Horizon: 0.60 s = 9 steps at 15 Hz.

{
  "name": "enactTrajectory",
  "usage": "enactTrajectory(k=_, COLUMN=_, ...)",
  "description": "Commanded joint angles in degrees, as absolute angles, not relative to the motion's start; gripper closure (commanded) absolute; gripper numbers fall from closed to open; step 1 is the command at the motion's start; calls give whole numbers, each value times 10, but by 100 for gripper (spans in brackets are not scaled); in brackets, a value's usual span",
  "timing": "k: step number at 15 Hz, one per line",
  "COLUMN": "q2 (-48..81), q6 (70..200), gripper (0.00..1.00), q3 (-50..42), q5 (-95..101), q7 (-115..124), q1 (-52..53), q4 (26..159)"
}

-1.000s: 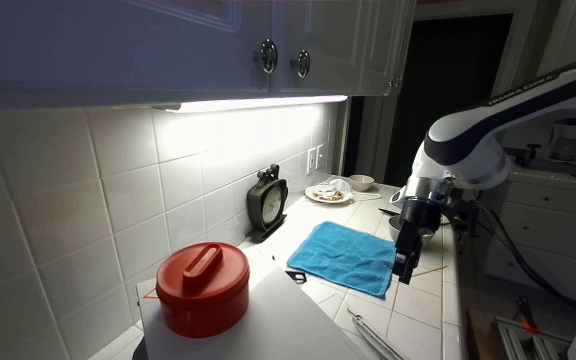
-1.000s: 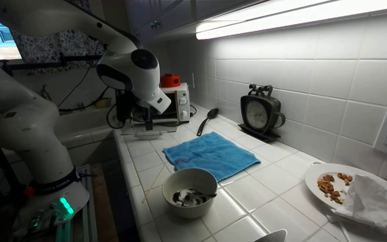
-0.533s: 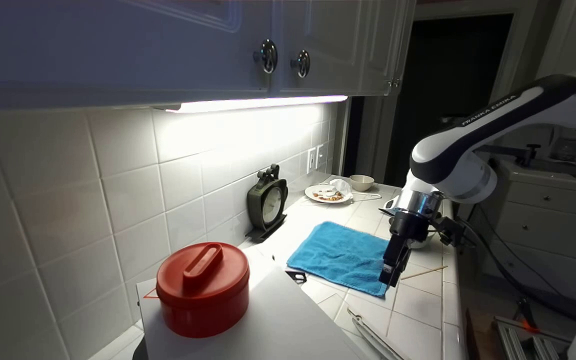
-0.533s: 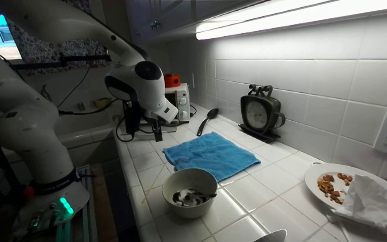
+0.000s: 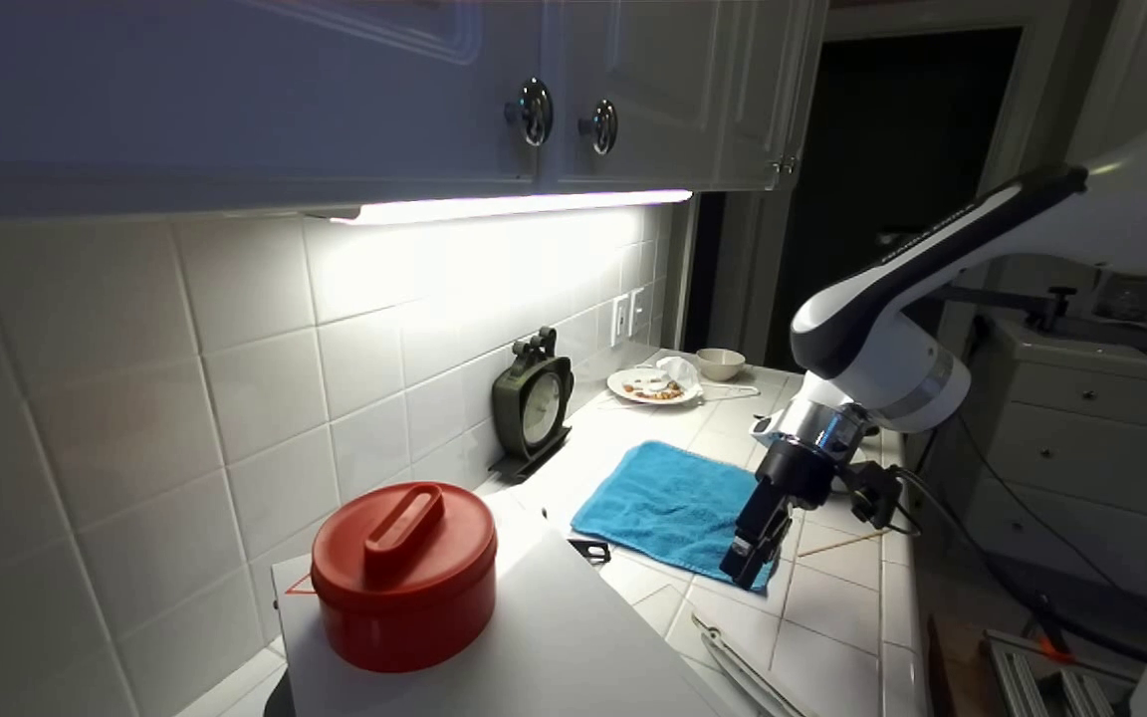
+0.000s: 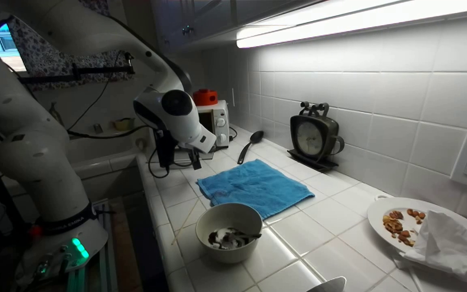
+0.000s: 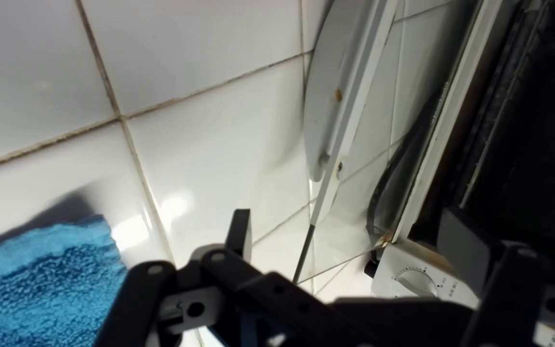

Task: Close the door of the oven

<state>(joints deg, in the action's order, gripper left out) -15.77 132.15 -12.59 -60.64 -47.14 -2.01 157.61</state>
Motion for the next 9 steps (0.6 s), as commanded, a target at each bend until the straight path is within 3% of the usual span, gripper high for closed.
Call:
enactTrajectory(k=1, q2=-139, q6=1315, gripper=0, q3=-115, q5=-667, q7=-527, q1=-25, q4=1576)
enactTrajectory(k=9, q2=-138, q6=1316, gripper=0, q3=-102, q5=-658, q7=-519, q1=-38, q4=1576)
